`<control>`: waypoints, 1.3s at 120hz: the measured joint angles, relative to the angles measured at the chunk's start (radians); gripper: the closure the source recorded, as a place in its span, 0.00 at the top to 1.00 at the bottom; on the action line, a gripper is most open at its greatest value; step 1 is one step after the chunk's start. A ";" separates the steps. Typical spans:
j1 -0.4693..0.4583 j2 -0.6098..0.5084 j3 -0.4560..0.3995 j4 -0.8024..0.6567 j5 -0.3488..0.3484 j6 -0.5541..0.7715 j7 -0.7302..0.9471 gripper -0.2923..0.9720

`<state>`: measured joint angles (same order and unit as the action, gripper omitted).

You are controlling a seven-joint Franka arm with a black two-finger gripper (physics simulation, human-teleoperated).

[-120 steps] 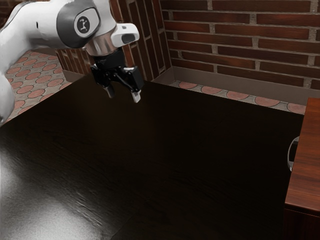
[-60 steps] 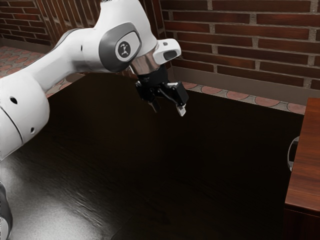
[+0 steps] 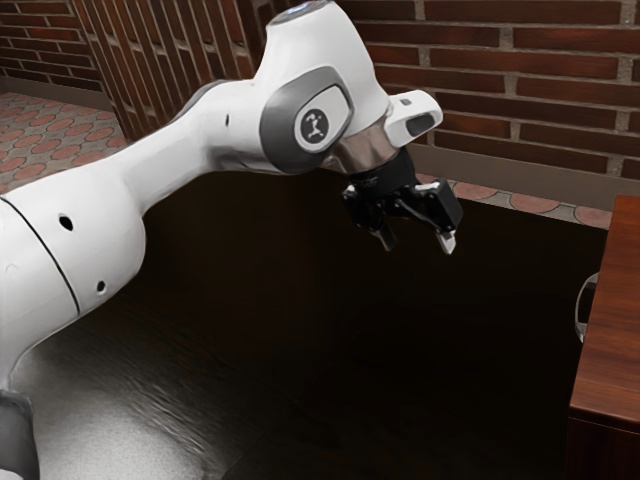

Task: Pull the drawer handle with one arm to open the drawer

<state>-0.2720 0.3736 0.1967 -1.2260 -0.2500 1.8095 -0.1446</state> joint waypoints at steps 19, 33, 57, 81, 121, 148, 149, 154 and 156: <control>-0.017 0.003 -0.020 -0.006 -0.007 0.003 -0.062 0.75; -0.032 0.004 -0.041 -0.005 -0.020 0.004 -0.117 0.75; -0.044 0.012 -0.061 0.002 -0.022 0.004 -0.207 0.75; -0.039 0.012 -0.128 0.006 -0.026 0.005 -0.266 0.75; -0.045 0.012 -0.133 0.006 -0.024 0.018 -0.291 0.75; -0.046 0.012 -0.151 0.006 -0.023 0.027 -0.272 0.75; -0.046 0.012 -0.152 0.006 -0.023 0.027 -0.272 0.75; -0.046 0.012 -0.157 0.006 -0.024 0.028 -0.269 0.75; -0.046 0.012 -0.159 0.006 -0.025 0.028 -0.268 0.75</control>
<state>-0.3177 0.3856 0.0379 -1.2200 -0.2749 1.8375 -0.4122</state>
